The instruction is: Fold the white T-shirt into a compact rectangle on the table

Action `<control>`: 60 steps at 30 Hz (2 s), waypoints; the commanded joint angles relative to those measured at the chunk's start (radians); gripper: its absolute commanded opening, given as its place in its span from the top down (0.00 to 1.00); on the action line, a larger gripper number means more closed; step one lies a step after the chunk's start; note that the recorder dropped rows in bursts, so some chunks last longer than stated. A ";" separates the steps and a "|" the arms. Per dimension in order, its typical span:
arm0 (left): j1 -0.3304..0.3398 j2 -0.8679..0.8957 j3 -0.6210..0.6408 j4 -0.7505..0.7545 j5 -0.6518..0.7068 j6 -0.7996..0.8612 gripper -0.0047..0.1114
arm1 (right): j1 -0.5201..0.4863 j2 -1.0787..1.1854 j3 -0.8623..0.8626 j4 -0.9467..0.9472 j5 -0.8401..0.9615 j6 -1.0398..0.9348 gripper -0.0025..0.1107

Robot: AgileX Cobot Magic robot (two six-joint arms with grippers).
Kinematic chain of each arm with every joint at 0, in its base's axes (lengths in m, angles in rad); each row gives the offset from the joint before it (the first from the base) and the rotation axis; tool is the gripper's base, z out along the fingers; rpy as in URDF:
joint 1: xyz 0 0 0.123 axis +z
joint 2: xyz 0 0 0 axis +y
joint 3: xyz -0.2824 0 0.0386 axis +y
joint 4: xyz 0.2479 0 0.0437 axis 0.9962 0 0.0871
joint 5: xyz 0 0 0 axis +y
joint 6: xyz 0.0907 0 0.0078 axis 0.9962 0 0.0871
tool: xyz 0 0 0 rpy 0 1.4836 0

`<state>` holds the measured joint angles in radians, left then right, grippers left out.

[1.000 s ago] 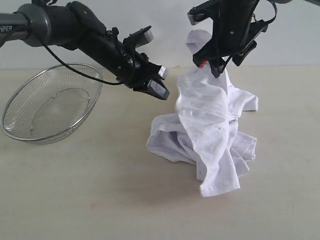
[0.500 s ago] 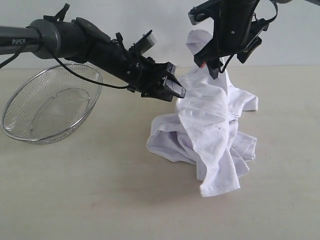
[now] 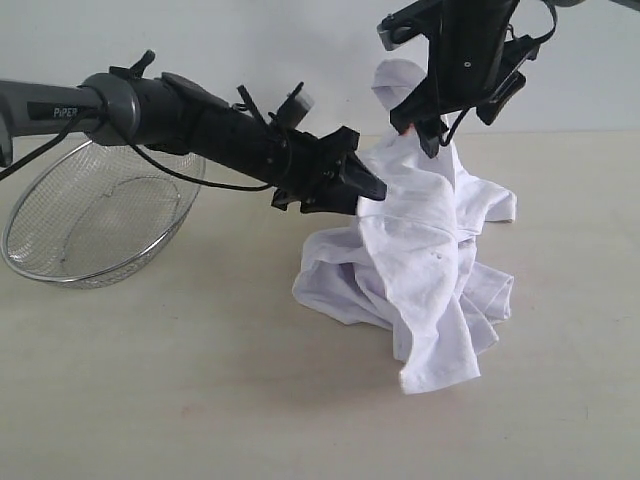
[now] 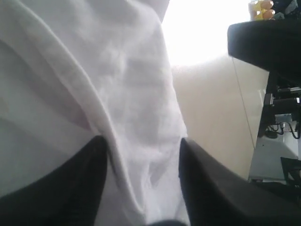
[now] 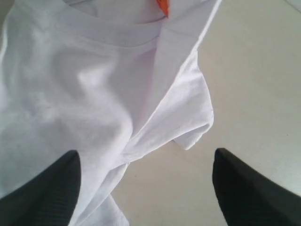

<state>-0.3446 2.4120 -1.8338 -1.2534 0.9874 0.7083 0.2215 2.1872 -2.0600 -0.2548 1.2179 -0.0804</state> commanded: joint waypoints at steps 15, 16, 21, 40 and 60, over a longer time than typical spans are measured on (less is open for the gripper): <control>0.068 -0.008 -0.005 -0.172 -0.099 0.140 0.92 | -0.002 -0.016 -0.004 -0.054 0.003 -0.005 0.38; 0.085 -0.024 -0.005 -0.165 -0.131 0.140 0.92 | -0.002 -0.016 -0.004 -0.054 0.003 -0.005 0.39; 0.199 -0.074 -0.005 -0.147 -0.228 0.140 0.92 | -0.002 -0.016 -0.004 -0.054 0.003 -0.005 0.56; 0.208 -0.080 -0.086 0.137 -0.008 0.121 0.88 | -0.002 -0.014 0.048 0.029 0.003 -0.076 0.98; 0.069 0.044 -0.086 0.322 -0.098 -0.248 0.38 | -0.002 -0.014 0.048 0.040 0.003 -0.085 0.98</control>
<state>-0.2691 2.4585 -1.9152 -0.8906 0.9296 0.4547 0.2215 2.1849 -2.0137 -0.2158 1.2203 -0.1554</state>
